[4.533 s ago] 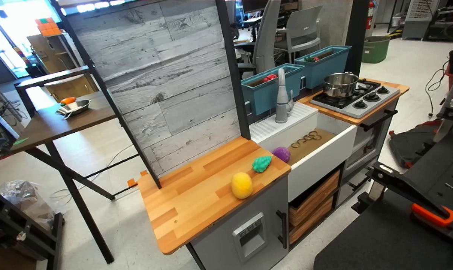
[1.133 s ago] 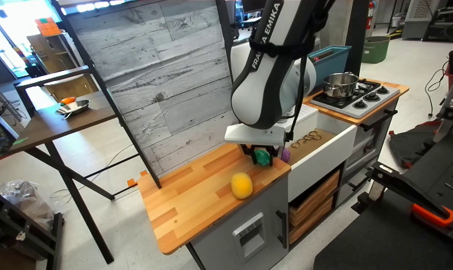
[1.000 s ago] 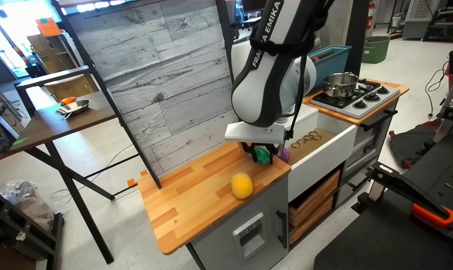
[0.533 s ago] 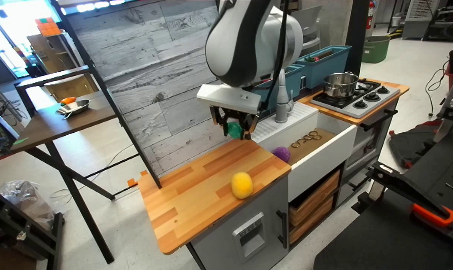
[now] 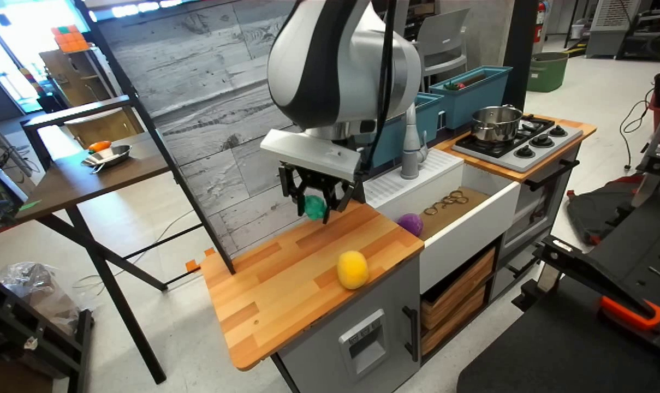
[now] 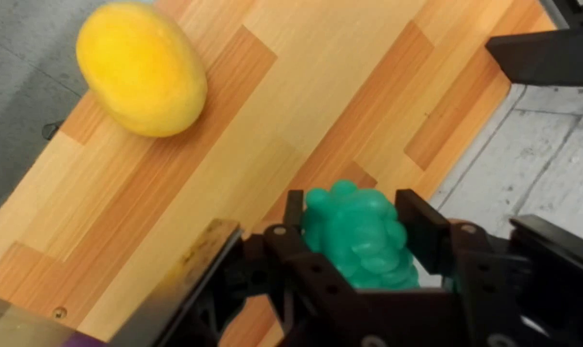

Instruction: Move the green object to the left

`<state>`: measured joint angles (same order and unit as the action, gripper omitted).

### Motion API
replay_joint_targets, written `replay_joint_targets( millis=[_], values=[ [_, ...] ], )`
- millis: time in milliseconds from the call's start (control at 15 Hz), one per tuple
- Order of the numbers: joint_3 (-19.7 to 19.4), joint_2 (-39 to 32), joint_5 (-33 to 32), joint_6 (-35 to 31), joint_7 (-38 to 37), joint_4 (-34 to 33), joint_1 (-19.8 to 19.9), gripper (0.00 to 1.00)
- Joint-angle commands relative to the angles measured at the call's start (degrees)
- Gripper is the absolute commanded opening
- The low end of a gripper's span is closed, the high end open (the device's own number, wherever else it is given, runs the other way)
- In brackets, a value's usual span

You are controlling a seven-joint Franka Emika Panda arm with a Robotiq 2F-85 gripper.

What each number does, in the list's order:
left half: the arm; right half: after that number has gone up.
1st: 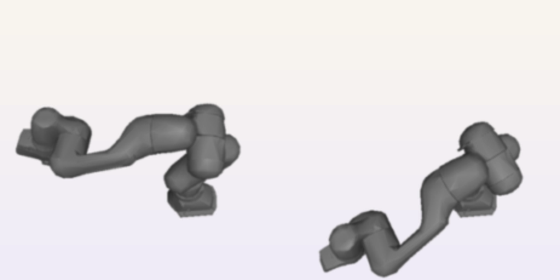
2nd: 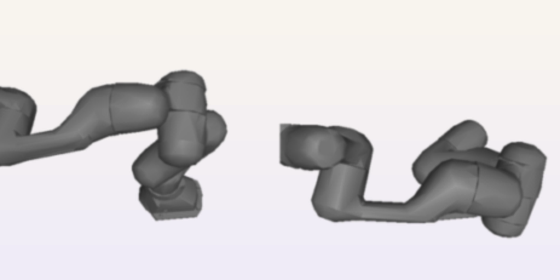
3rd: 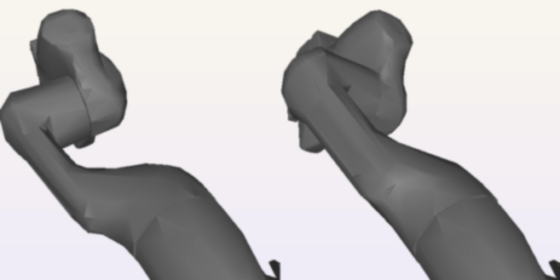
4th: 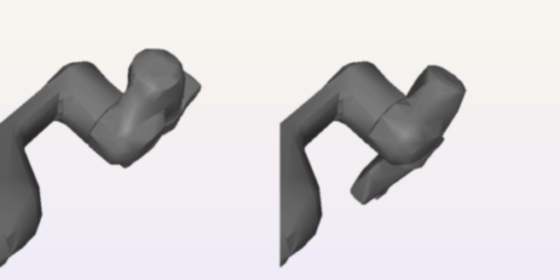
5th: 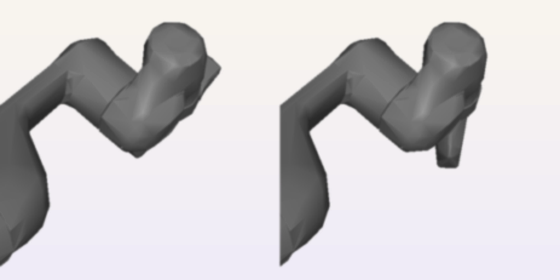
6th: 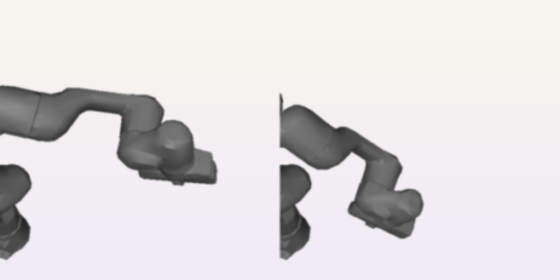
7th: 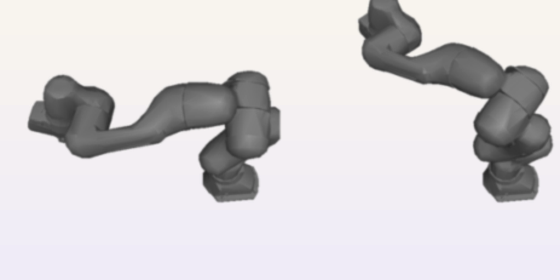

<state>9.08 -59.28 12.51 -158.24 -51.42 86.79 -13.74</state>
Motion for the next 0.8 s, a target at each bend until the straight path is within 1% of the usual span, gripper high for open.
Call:
replay_joint_targets(
  millis=[0,200,400,600,667,733],
  values=[
    [1.91,-7.66,2.54,5.23,5.77,-8.31,1.67,0.26],
    [0.13,-13.52,1.77,10.61,5.90,-15.51,-0.28,0.26],
    [-1.29,-18.07,0.92,14.54,5.20,-22.10,-2.05,0.26],
    [-2.65,-19.76,0.09,18.55,5.01,-26.57,-3.08,0.26],
    [-2.78,-20.61,-1.32,20.71,4.23,-28.35,-3.18,0.76],
    [-3.35,-21.04,-1.67,22.76,3.91,-29.59,-3.50,0.77]
  ],
)
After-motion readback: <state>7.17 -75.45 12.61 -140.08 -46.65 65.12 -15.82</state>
